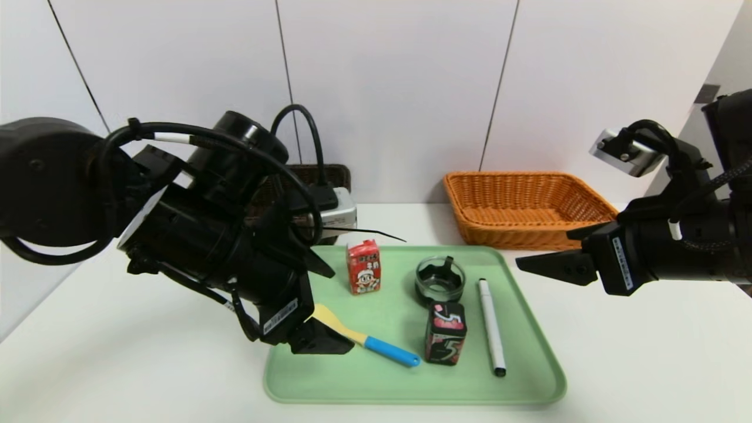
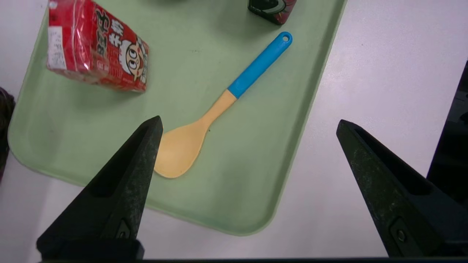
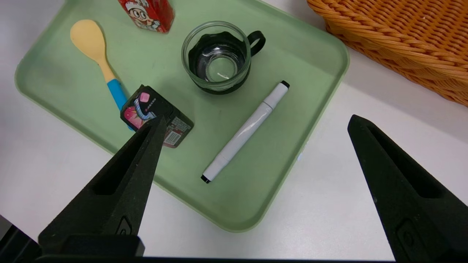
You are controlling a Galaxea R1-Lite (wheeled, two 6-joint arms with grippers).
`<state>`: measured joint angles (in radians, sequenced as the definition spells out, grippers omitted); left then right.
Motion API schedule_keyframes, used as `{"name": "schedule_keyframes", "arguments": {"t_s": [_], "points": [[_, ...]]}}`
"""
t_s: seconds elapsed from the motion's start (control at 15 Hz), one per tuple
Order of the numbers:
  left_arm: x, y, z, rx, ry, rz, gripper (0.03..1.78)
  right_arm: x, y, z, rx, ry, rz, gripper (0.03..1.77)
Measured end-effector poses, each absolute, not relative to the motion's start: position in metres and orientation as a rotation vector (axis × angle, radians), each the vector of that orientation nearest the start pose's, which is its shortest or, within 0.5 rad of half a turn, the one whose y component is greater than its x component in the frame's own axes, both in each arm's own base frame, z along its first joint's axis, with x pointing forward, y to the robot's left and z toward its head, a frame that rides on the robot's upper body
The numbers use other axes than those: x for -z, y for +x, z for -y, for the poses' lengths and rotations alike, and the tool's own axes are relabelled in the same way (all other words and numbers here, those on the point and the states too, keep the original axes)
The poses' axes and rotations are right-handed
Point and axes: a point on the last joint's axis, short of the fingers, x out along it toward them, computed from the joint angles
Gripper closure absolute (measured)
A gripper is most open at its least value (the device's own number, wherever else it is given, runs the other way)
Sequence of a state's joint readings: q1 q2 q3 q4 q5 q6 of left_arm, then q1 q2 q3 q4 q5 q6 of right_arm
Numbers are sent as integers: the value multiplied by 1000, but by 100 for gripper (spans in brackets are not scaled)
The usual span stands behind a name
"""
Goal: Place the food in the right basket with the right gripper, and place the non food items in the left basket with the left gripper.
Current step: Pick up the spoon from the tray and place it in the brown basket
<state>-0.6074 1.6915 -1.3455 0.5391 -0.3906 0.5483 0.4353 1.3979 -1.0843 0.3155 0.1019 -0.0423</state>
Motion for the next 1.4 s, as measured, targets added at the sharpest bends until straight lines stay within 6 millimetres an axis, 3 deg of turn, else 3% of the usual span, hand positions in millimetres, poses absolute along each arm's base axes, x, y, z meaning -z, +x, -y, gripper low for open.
{"name": "schedule_keyframes", "arguments": {"t_s": [0.6, 1.0, 1.4], "points": [[-214, 260, 194, 1393, 738, -665, 12, -248, 200, -94, -520, -134, -640, 9], [-191, 277, 214, 1425, 761, -658, 12, -244, 201, -94, -518, -133, -648, 9], [-174, 279, 225, 1453, 769, -698, 12, -241, 200, -93, -516, -134, -654, 9]]}}
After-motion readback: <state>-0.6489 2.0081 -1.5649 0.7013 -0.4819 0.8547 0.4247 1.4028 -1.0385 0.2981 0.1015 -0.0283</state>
